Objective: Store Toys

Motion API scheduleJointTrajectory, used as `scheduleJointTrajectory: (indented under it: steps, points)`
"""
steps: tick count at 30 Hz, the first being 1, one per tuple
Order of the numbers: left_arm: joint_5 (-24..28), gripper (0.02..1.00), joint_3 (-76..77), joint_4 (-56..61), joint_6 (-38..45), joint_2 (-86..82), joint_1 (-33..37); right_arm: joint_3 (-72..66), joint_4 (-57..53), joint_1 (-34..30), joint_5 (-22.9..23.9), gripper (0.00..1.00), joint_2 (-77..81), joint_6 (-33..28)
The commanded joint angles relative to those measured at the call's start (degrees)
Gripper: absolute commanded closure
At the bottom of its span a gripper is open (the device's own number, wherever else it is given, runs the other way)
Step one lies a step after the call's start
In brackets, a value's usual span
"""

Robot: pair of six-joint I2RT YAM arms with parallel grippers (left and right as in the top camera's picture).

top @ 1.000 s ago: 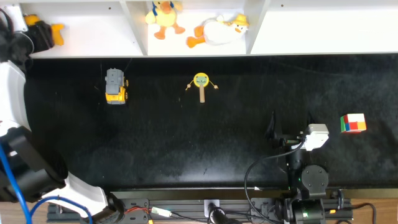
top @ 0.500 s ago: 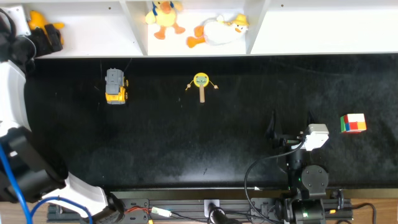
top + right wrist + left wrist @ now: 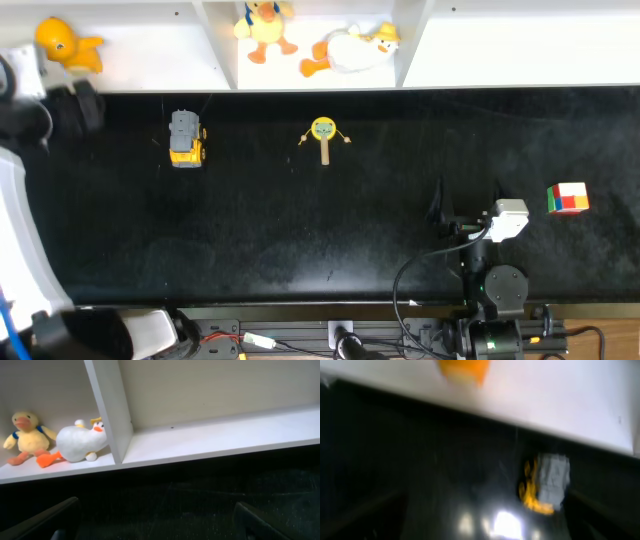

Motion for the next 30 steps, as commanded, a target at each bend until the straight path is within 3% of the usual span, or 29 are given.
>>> scheduleJointTrajectory:
  steps: [1,7,15,17,22,30]
  points:
    - [-0.09,0.02,-3.21,-3.8,2.36,-2.97,-2.27,-0.79,0.22,0.31,0.28,0.005,-0.59,0.24]
    - [0.11,0.02,-16.59,2.89,1.57,-5.57,-6.88,-0.79,0.24,0.31,0.28,0.005,-0.59,0.24]
    - [-0.17,0.02,-34.42,24.2,-2.23,-5.57,-14.88,-0.79,0.24,0.31,0.28,0.005,-0.59,0.24]
    - [-2.23,0.02,-37.33,28.52,-2.25,-5.55,-16.65,-0.79,0.24,0.31,0.28,0.005,-0.59,0.26]
    - [-7.04,0.02,-42.01,37.16,-2.19,-5.46,-18.91,-0.79,0.24,0.31,0.28,0.007,-0.59,0.26]
    - [-6.51,0.02,-43.58,44.06,-1.73,-0.9,-18.91,-0.79,0.22,0.31,0.28,0.005,-0.59,0.26]
